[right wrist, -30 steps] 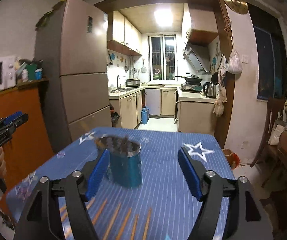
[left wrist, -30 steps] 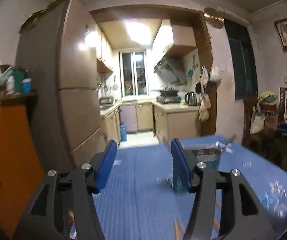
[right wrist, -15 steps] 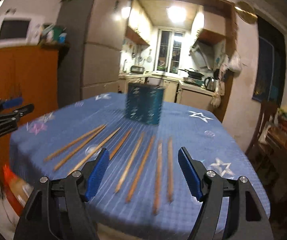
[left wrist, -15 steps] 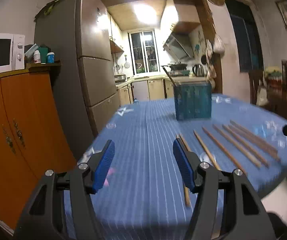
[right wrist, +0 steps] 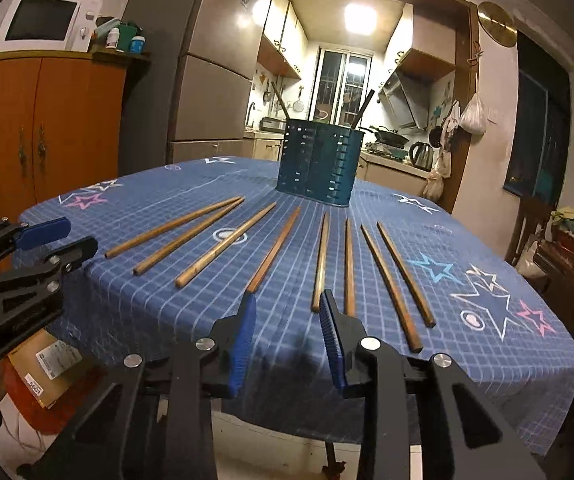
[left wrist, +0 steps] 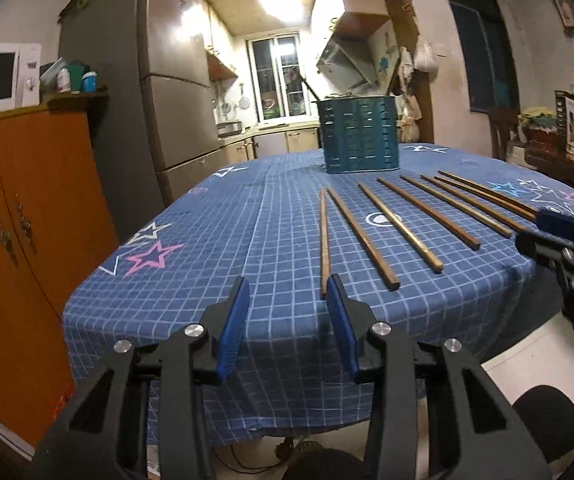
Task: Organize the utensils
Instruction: 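Move both open tools back to the remaining chopsticks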
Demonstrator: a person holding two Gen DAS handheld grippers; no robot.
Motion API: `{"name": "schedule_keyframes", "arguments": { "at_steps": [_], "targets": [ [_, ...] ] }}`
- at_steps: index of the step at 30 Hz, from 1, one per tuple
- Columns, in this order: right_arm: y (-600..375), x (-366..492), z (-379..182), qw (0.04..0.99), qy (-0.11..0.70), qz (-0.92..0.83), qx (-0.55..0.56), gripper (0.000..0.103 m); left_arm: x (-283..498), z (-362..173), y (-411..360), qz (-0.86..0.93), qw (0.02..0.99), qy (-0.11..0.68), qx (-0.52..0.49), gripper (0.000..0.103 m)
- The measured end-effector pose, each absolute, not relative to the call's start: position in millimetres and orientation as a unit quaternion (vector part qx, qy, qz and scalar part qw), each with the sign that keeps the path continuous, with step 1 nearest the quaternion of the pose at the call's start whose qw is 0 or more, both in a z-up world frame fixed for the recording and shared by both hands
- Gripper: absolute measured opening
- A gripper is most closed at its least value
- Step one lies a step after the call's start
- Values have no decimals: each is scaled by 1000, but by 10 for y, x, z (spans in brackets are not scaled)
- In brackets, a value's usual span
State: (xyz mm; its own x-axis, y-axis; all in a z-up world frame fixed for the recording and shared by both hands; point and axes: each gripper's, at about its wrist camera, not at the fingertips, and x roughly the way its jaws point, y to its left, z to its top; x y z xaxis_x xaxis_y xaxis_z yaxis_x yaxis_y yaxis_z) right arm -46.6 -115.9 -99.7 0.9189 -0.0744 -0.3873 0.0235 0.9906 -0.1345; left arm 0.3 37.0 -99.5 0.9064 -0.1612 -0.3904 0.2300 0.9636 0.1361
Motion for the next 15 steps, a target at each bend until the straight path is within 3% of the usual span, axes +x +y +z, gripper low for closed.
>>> {"name": "schedule_keyframes", "arguments": {
  "at_steps": [15],
  "targets": [
    [-1170, -374, -1034, 976, 198, -68, -57, 30, 74, -1047, 311, -96, 973, 189, 90, 37]
  ]
}}
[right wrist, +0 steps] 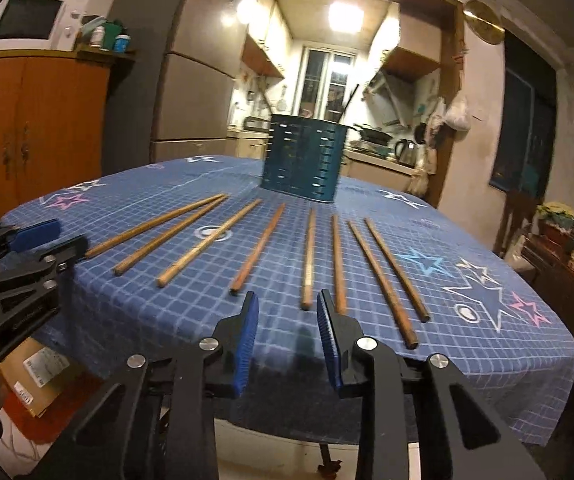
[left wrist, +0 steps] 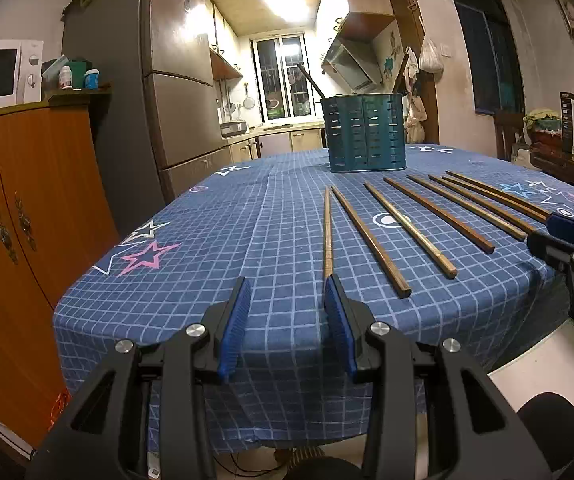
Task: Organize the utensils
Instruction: 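Move both open tools back to the remaining chopsticks, then close the left tool on a chopstick while the right tool grasps another chopstick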
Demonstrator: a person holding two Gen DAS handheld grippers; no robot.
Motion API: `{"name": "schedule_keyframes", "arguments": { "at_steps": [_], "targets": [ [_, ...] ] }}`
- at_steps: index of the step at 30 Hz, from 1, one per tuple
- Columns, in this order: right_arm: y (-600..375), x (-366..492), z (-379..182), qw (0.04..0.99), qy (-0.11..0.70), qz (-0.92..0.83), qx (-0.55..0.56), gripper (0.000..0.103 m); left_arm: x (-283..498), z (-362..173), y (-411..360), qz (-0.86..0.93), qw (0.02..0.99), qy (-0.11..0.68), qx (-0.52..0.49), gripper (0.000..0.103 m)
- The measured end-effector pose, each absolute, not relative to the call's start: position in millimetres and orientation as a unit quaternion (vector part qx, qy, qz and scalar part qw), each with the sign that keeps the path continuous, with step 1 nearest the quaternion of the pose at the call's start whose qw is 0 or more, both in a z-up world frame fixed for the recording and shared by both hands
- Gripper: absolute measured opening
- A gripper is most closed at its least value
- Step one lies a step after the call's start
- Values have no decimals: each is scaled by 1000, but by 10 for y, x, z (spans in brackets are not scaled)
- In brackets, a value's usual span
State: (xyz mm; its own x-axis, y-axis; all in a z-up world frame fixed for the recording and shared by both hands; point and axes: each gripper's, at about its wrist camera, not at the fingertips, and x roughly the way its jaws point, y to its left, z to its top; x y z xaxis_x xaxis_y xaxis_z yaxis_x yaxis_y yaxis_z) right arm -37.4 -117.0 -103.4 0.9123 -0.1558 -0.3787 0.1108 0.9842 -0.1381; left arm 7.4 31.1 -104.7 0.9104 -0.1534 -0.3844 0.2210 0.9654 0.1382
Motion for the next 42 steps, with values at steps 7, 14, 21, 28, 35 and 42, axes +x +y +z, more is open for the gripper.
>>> {"name": "schedule_keyframes", "arguments": {
  "at_steps": [7, 14, 21, 28, 35, 42],
  "targets": [
    [-1203, -267, -1091, 972, 214, -79, -63, 18, 99, -1047, 306, -97, 974, 188, 86, 37],
    [-1237, -194, -1106, 970, 218, -88, -60, 15, 81, -1081, 286, -103, 974, 183, 86, 36],
    [-1310, -111, -1081, 969, 227, -90, -36, 15, 80, -1119, 252, -108, 973, 180, 93, 36],
    [-1312, -69, -1093, 969, 228, -89, -35, 15, 97, -1138, 223, -110, 973, 171, 106, 36],
    [-1315, -44, -1105, 970, 224, -92, -36, 15, 150, -1154, 168, -116, 973, 165, 112, 29],
    [-1323, -29, -1099, 969, 224, -92, -39, 15, 153, -1172, 128, -128, 972, 162, 111, 19]
  ]
}}
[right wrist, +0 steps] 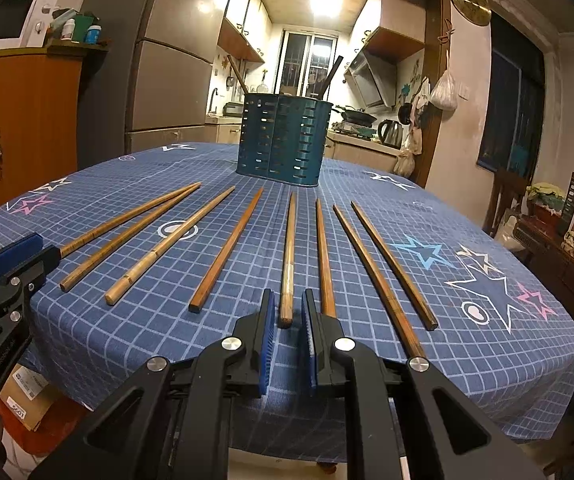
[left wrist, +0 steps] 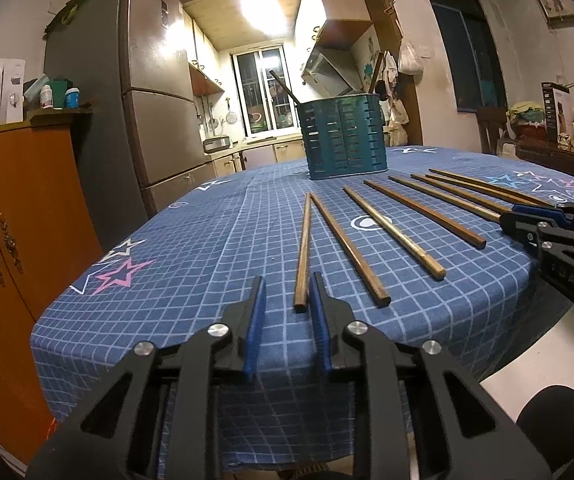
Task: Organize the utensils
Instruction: 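Close the left tool on a chopstick while the right tool grasps another chopstick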
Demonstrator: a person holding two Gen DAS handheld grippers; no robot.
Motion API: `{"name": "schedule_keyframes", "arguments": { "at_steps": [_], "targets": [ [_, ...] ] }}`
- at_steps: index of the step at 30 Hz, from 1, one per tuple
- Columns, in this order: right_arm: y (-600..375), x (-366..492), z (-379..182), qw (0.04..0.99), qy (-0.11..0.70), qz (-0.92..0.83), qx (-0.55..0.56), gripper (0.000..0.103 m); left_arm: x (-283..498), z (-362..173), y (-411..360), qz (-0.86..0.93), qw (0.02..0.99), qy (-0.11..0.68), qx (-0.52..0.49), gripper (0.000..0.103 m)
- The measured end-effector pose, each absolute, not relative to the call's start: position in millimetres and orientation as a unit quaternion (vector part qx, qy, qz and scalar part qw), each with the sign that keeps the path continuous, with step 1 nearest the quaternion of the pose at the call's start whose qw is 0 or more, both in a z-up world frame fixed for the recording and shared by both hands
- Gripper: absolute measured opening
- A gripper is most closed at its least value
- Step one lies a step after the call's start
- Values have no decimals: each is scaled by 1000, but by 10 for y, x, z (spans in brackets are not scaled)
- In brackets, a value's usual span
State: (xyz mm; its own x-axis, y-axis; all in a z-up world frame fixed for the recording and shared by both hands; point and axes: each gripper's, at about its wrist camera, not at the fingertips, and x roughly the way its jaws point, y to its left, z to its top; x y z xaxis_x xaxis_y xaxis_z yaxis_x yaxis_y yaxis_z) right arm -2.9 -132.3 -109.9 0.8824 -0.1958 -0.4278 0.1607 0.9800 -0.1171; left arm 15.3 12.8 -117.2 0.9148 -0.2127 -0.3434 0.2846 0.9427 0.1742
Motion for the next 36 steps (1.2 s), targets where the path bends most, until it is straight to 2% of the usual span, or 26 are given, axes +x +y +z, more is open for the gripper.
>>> {"name": "schedule_keyframes", "arguments": {
  "at_steps": [5, 8, 21, 36],
  "targets": [
    [-1349, -25, -1097, 969, 228, -89, -27, 14, 147, -1178, 94, -141, 970, 163, 111, 5],
    [-1349, -36, -1097, 970, 229, -82, -22, 8, 152, -1178, 111, -147, 970, 162, 107, 5],
    [-1410, -77, -1027, 971, 227, -68, -1, 8, 153, -1093, 151, -156, 968, 174, 91, 5],
    [-1415, -389, -573, 983, 174, -49, -30, 8, -5, -704, 215, -165, 970, 162, 73, 5]
  ]
}}
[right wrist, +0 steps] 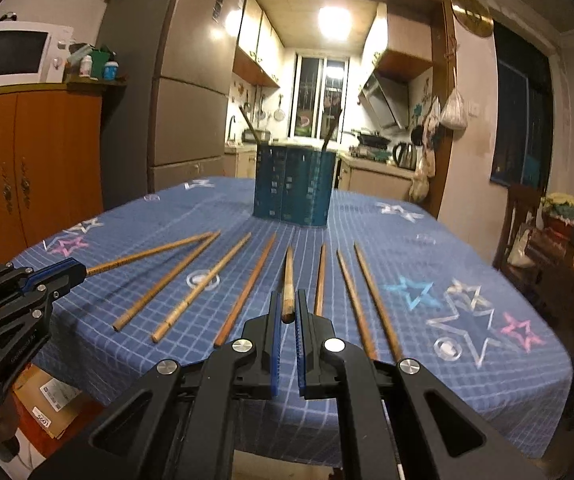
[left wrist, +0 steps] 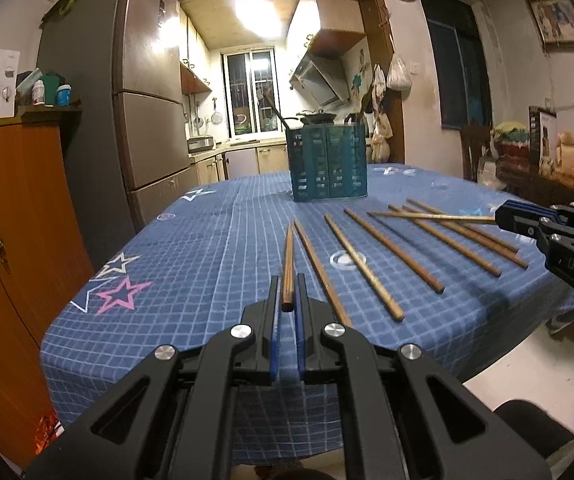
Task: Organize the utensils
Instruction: 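Close the left tool on a chopstick while the right tool grasps another chopstick, then lift both held chopsticks and carry them above the teal holder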
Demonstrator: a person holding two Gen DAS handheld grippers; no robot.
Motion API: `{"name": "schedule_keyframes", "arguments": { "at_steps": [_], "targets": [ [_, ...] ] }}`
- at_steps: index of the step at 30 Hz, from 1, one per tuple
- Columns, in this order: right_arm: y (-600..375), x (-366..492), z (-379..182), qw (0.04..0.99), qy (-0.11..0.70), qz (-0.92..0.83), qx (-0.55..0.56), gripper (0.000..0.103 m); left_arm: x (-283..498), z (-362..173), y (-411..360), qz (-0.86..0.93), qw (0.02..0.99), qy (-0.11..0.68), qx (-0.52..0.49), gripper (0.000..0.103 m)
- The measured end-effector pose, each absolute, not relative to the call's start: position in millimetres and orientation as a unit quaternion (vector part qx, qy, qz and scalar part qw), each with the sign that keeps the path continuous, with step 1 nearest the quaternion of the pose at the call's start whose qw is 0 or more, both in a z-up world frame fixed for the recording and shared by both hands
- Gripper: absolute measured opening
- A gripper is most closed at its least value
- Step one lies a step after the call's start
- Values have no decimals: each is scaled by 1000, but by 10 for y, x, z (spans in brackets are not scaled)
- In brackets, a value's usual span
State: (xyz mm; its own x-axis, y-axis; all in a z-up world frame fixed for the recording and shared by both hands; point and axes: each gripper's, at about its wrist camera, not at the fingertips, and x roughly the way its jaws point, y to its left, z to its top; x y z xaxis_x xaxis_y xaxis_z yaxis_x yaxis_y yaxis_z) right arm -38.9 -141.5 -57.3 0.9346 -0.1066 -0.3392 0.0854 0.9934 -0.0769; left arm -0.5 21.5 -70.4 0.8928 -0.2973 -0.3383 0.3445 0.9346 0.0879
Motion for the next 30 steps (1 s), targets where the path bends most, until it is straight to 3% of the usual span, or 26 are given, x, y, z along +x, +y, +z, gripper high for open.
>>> {"name": "schedule_keyframes", "arguments": {
  "at_steps": [14, 20, 30],
  "targets": [
    [-1630, -355, 172, 993, 115, -7, -17, 8, 127, 174, 287, -176, 978, 115, 9, 5],
    [-1783, 16, 523, 991, 126, 34, 4, 8, 547, 653, 147, -192, 973, 126, -1, 5],
    [-1886, 486, 927, 983, 168, 70, 21, 8, 1078, 971, -89, -202, 965, 167, 1, 5]
  ]
}}
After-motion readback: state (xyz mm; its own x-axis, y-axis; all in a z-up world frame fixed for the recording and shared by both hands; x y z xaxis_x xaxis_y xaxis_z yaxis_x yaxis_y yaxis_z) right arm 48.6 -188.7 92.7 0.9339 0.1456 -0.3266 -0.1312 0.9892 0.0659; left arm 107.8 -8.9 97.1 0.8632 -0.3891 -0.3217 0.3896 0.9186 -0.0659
